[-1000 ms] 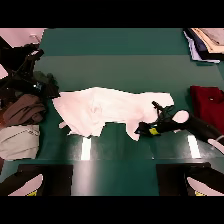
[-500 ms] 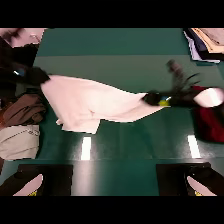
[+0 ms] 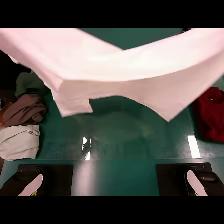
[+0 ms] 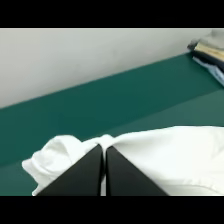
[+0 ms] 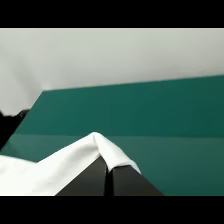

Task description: Fold the shirts.

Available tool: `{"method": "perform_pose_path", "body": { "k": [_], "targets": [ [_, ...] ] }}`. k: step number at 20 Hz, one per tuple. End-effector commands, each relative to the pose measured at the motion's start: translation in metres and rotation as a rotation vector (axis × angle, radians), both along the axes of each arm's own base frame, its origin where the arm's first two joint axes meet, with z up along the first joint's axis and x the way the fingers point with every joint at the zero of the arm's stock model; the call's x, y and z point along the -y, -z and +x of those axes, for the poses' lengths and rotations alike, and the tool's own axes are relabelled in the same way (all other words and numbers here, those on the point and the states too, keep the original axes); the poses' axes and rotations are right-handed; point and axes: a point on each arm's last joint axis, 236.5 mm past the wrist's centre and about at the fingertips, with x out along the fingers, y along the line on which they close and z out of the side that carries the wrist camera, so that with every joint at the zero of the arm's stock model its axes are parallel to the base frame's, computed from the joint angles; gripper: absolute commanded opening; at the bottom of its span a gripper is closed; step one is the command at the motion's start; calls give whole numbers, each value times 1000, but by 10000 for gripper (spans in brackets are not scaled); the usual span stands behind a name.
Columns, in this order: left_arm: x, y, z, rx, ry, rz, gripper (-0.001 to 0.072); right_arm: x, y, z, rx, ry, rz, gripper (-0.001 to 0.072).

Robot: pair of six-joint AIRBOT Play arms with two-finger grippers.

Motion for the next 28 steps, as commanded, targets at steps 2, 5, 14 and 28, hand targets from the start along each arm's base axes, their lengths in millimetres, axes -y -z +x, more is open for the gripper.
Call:
{"method": "perform_pose_path", "body": {
  "k": [2, 5, 14, 28],
  "targets": [
    [32, -70, -84, 239, 171, -102, 22, 28, -52, -51, 93, 187, -137, 12],
    [46, -85, -105, 292, 257, -134, 22, 36, -56, -53, 20, 219, -188, 11],
    [23, 187, 103, -540, 80, 8, 23, 56, 145, 54, -757, -22, 52, 11],
    [11, 444, 242, -974, -14, 37, 571, -1, 387, 212, -1051, -129, -22, 111]
  ]
}}
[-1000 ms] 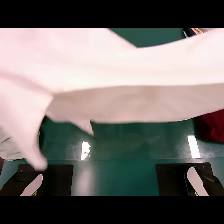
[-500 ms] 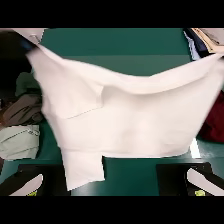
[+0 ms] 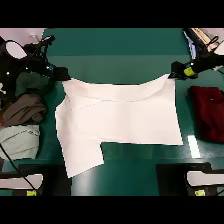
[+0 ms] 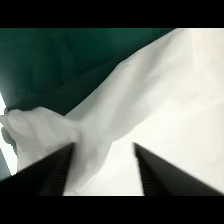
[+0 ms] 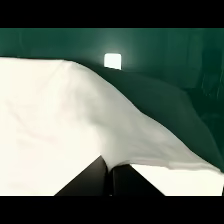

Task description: Fold the shirts.

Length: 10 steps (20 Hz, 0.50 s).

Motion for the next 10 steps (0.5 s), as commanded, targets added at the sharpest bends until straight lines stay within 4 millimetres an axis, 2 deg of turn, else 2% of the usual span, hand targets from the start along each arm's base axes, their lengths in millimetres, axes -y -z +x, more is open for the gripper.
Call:
{"method": "perform_pose_path", "body": {
  "k": [1, 2, 5, 7, 9, 10],
  "targets": [
    [-15, 1, 19, 51, -24, 65, 543, -1, 12, 23, -10, -8, 4, 358],
    [-21, -6, 19, 60, -17, 101, 542, 3, 6, 24, -13, -12, 5, 470],
    [-48, -32, 9, 42, -32, 148, 541, 19, -24, 23, 11, -8, -4, 434],
    [-75, -41, -8, -12, -100, 138, 541, 33, -47, 17, 57, 8, -14, 424],
    [-97, -33, -36, -113, -149, 131, 541, 40, -63, 5, 87, 19, -23, 239],
    [-105, -25, -52, -153, -183, 116, 541, 42, -68, -2, 103, 7, -33, 238]
  ]
}}
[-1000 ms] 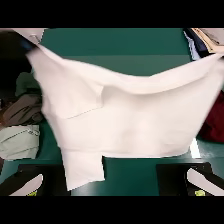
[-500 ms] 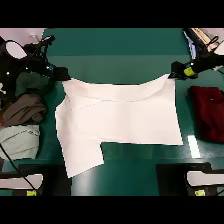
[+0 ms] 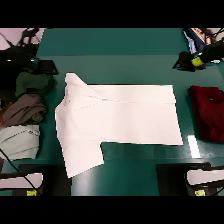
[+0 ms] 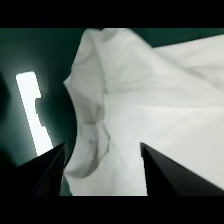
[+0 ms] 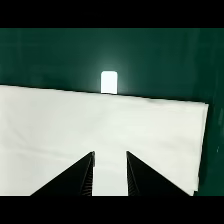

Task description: Fold the shirts.

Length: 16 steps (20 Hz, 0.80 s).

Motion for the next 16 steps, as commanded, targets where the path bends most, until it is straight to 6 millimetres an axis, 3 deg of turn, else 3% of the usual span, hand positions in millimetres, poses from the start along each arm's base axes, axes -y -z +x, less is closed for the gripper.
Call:
{"method": "perform_pose_path", "body": {
  "k": [1, 6, 9, 12, 16],
  "targets": [
    [-28, 18, -55, -144, -95, -34, 540, 8, -22, -21, 50, -14, -26, 239],
    [1, 105, -172, -347, -131, -137, 542, 5, -12, -44, 76, 11, -28, 239],
    [26, 139, -230, -447, -142, -212, 541, 3, 5, -60, 30, 12, -20, 239],
    [26, 159, -257, -486, -155, -198, 542, 1, 13, -68, 8, 11, -15, 238],
    [20, 166, -252, -469, -215, -185, 542, -14, 8, -68, 15, -15, 50, 239]
  ]
}}
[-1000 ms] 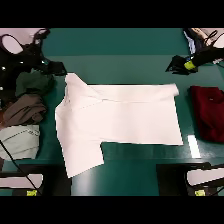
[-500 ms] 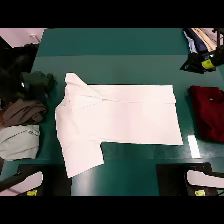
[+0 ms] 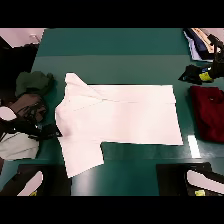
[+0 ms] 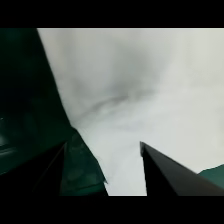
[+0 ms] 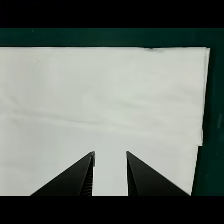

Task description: Fold the shirts.

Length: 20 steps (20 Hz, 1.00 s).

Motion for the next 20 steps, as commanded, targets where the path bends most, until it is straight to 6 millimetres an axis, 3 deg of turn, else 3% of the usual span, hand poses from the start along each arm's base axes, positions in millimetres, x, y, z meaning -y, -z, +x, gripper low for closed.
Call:
{"method": "perform_pose_path", "body": {
  "k": [1, 7, 11, 12, 13, 14, 18, 20],
  "targets": [
    [0, 9, -3, 1, -52, 5, 542, -15, -4, -2, 7, -21, 61, 238],
    [5, 29, -9, -7, -90, -14, 541, -22, -8, -1, 18, -37, 91, 238],
    [8, 30, -3, 15, -115, -31, 539, -23, -6, -6, 1, -46, 93, 239],
    [10, 29, -1, 21, -123, -41, 401, -24, -5, -8, -10, -53, 94, 239],
    [11, 29, 2, 29, -131, -47, 180, -24, -4, -13, -23, -73, 88, 238],
    [11, 28, 5, 41, -138, -48, 44, -23, -2, -17, -40, -82, 87, 239],
    [12, 17, 16, 79, -125, -58, 22, -7, 11, -47, -151, -83, 102, 239],
    [11, 5, 26, 114, -109, -57, 22, 9, 32, -70, -207, -31, 118, 239]
  ]
}}
